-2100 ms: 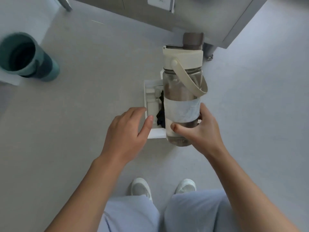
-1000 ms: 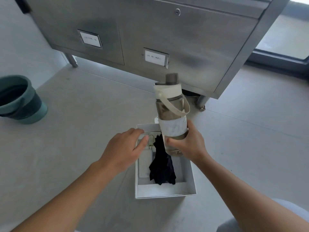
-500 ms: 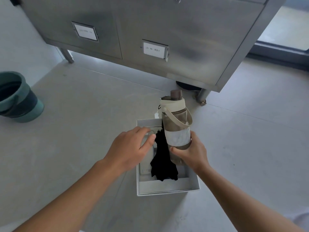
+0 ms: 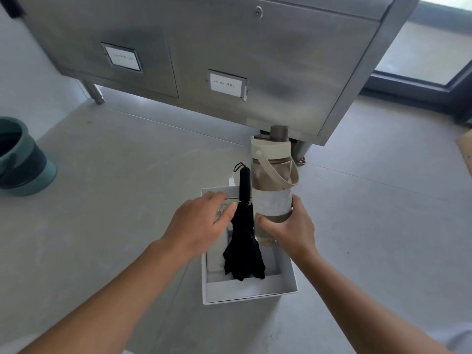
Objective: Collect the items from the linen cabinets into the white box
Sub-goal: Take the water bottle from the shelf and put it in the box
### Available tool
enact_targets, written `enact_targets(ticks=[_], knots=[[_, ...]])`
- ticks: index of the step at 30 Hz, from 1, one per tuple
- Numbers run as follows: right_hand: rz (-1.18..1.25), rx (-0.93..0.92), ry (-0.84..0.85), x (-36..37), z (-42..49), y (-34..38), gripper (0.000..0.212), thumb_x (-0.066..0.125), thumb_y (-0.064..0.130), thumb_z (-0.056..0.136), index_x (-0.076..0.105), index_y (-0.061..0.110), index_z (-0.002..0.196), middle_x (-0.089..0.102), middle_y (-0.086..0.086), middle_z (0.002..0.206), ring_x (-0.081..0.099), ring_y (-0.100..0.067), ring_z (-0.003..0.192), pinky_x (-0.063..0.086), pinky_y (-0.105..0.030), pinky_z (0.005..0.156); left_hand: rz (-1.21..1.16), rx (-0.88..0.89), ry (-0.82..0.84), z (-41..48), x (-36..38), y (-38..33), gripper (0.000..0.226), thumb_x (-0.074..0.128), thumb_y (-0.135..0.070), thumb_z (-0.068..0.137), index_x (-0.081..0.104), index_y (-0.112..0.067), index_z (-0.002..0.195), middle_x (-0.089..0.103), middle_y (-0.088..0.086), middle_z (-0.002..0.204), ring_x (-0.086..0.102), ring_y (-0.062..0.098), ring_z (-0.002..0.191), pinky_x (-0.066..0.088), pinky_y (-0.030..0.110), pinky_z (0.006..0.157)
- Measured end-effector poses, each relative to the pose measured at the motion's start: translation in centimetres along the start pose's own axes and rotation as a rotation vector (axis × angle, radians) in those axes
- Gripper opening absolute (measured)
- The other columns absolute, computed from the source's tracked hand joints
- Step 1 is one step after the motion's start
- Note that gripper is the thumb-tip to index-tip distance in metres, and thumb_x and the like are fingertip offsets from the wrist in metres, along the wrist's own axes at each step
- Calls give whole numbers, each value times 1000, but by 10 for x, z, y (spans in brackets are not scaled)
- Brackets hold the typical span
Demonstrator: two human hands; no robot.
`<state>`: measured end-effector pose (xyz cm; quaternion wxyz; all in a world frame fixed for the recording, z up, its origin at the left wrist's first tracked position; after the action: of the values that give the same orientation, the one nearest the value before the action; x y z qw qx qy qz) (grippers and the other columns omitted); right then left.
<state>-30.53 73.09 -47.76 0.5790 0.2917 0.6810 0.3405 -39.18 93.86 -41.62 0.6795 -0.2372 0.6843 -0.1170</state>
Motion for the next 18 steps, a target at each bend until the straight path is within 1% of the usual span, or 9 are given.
enact_targets(ticks=[2, 6, 8, 12, 15, 18], knots=[[-72, -1, 32, 6, -6, -4, 62, 77, 62, 57, 50, 43, 110, 64, 23, 95, 61, 3, 87, 48, -22, 67, 3, 8, -12, 1, -1, -1, 51, 26, -58, 96, 55, -26, 122, 63, -6, 118, 62, 18, 99, 48, 35, 79], [-163, 30, 85, 24, -16, -18, 66, 72, 64, 57, 51, 37, 114, 63, 18, 101, 62, -10, 89, 54, -34, 75, 9, 10, -3, -1, -1, 0, 53, 25, -58, 95, 55, -25, 122, 64, -4, 116, 62, 20, 97, 49, 36, 78], [-172, 46, 115, 33, -18, -26, 66, 73, 62, 59, 52, 34, 115, 63, 16, 103, 63, -13, 91, 54, -34, 76, 13, 5, 3, -3, -1, 1, 53, 25, -59, 95, 55, -25, 124, 64, -4, 116, 61, 20, 98, 49, 36, 79], [-177, 94, 150, 46, -18, -41, 63, 75, 59, 60, 51, 31, 111, 62, 11, 104, 61, -15, 90, 49, -32, 72, 18, -3, -1, -4, -2, 7, 49, 28, -57, 96, 55, -26, 123, 63, -5, 116, 61, 20, 99, 47, 34, 77], [-190, 103, 186, 53, -17, -46, 64, 75, 59, 61, 50, 31, 112, 60, 12, 102, 60, -16, 90, 46, -31, 71, 16, -8, -8, -4, -4, 12, 48, 27, -58, 96, 55, -27, 118, 63, -6, 113, 62, 19, 97, 46, 33, 75], [-199, 128, 198, 55, -20, -51, 61, 76, 58, 61, 48, 30, 109, 59, 14, 98, 59, -15, 89, 44, -30, 70, 2, -14, -10, -3, -5, 15, 51, 23, -60, 93, 55, -28, 117, 63, -7, 114, 62, 18, 99, 47, 34, 77]])
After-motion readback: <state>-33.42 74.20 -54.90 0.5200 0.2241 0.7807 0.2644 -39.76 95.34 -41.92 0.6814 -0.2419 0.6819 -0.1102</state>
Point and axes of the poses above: each hand's wrist, its own z-axis towards the middle knuckle, its own x-axis out of the palm, y = z × x, the point moved 9 cm from there along z, towards the middle knuckle
